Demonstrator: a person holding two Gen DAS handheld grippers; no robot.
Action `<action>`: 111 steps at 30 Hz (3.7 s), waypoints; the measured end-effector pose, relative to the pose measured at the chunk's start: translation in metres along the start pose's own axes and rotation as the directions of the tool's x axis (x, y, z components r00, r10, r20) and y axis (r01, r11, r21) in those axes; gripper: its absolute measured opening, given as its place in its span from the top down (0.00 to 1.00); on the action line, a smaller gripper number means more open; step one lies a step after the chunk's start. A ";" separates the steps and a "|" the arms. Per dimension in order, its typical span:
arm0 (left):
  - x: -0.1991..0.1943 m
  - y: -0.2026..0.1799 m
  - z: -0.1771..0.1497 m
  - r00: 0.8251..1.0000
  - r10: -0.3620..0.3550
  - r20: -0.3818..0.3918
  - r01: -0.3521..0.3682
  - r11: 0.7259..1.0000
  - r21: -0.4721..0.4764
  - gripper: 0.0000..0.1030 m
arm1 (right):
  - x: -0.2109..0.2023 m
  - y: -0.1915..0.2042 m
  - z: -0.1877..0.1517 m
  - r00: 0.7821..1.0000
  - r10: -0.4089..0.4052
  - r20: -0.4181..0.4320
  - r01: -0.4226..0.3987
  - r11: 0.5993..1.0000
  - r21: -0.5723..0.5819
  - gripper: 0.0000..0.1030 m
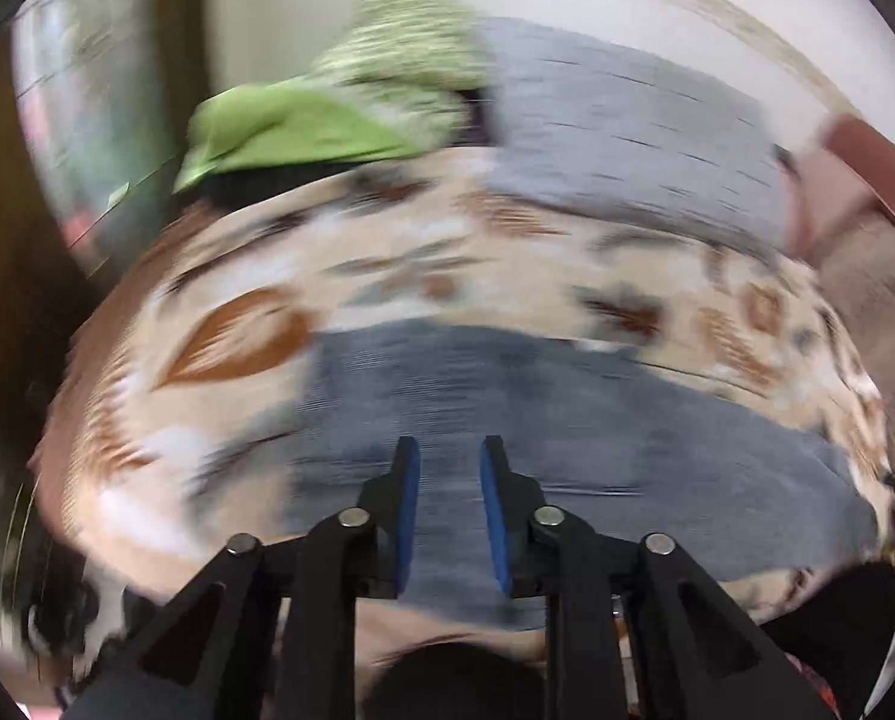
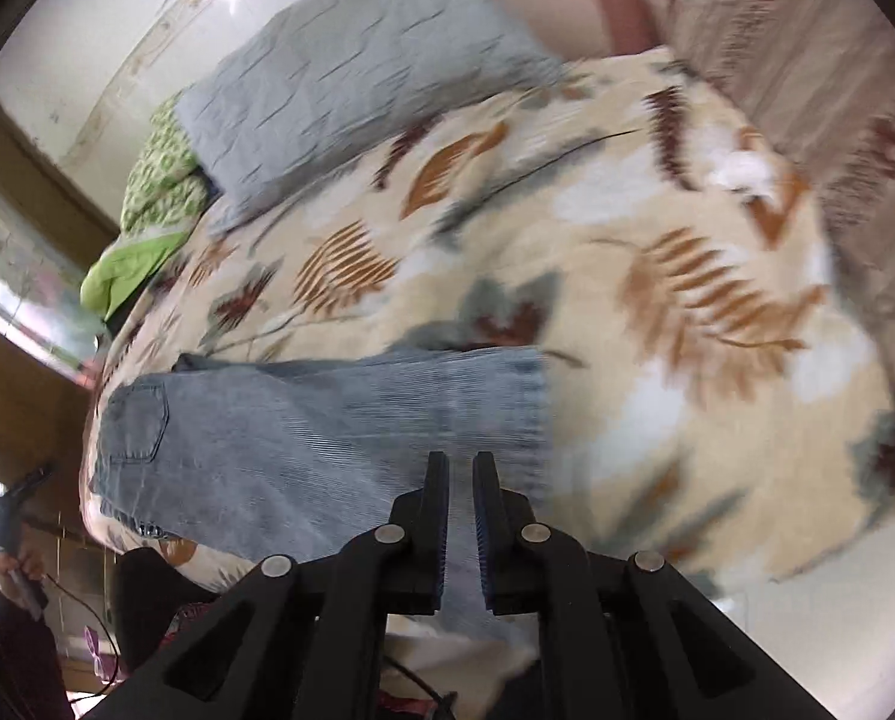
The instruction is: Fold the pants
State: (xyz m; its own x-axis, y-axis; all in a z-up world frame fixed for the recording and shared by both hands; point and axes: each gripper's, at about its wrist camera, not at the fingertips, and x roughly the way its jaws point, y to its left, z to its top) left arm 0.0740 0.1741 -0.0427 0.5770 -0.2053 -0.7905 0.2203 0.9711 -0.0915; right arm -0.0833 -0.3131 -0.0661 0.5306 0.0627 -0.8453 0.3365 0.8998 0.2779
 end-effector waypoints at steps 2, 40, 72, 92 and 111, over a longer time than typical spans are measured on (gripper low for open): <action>0.010 -0.048 -0.002 0.998 -0.070 0.001 0.069 0.994 0.082 0.74 | 0.027 0.013 0.005 1.000 -0.025 -0.016 0.025 1.000 -0.009 0.90; 0.109 -0.093 -0.039 0.966 0.104 -0.235 -0.101 0.995 0.028 0.57 | 0.144 0.105 0.013 0.990 0.116 -0.084 -0.129 0.976 -0.175 0.92; 0.077 -0.029 0.000 0.904 0.408 -0.126 -0.414 0.910 -0.024 0.00 | 0.097 0.150 -0.003 0.962 0.264 0.074 -0.218 0.901 -0.376 0.92; 0.085 -0.039 -0.013 0.902 0.404 -0.152 -0.399 0.915 0.064 0.00 | 0.128 0.158 -0.040 0.966 0.184 -0.184 -0.248 0.863 -0.440 0.91; 0.130 -0.173 -0.061 0.939 0.173 -0.296 -0.072 0.943 0.324 0.00 | 0.084 0.040 -0.025 0.998 0.015 -0.054 -0.027 0.974 -0.223 0.91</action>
State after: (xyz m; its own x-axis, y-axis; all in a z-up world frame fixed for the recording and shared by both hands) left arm 0.0628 -0.0136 -0.1667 0.3473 0.0114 -0.9377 0.4208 0.8917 0.1667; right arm -0.0447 -0.2609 -0.1370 0.4924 0.0994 -0.8647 0.1404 0.9714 0.1916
